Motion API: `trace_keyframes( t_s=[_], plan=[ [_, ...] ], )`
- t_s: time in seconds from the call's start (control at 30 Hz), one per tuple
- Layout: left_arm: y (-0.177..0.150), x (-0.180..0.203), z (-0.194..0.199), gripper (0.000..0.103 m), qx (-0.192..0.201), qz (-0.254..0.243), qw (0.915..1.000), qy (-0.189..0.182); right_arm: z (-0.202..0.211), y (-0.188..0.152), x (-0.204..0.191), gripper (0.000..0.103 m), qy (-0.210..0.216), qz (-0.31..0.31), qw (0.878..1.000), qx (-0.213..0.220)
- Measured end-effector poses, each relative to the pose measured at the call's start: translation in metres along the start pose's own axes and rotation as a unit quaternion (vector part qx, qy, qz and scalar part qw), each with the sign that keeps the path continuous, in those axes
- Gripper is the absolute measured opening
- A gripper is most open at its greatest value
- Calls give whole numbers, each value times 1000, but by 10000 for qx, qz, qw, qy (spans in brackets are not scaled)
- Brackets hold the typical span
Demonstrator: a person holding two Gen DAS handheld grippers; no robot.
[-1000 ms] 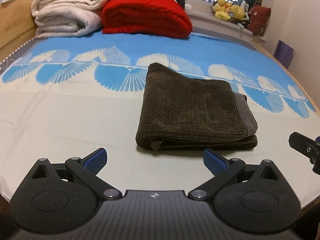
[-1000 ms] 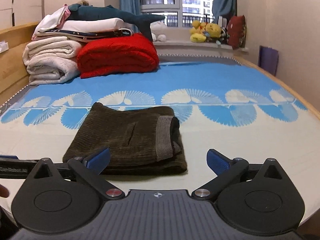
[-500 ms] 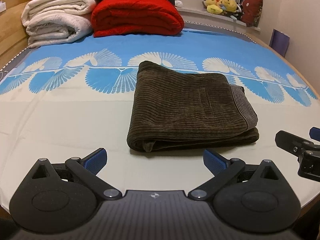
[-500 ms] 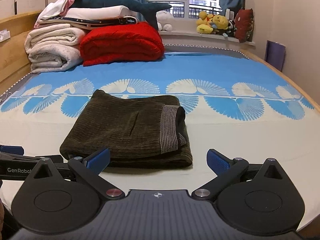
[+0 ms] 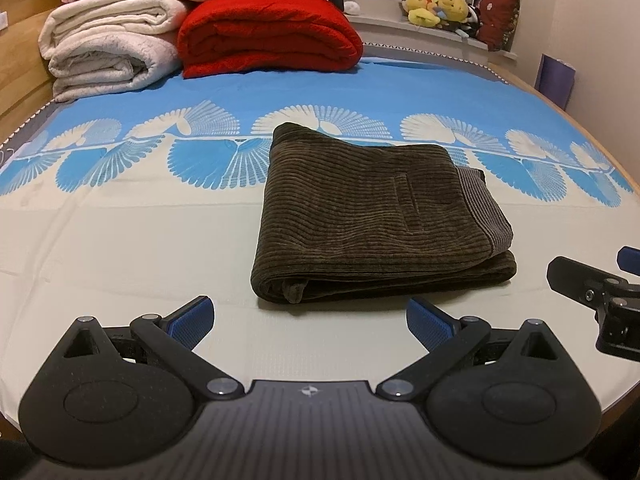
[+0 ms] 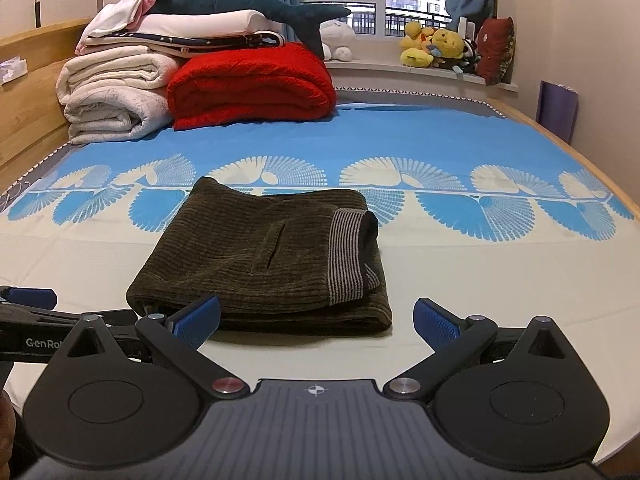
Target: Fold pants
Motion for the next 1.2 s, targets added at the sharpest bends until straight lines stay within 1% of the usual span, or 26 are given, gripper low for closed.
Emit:
trace_keyframes(
  t_s=[1.2],
  plan=[
    [1,4,1,103,61,-56,9999,-87,0,1,-1,102,5,0,10000,2]
  ],
)
Point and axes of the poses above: each gripper's, at about its wrist camera, not at the fingertips, and z roughly against the way its jaws point, x to its right, y to its top, the point moved 10 cm from there along -z, roughly the way its jaws point, and after that the axes turned 8 degrees about x, right-handed, at the moved point
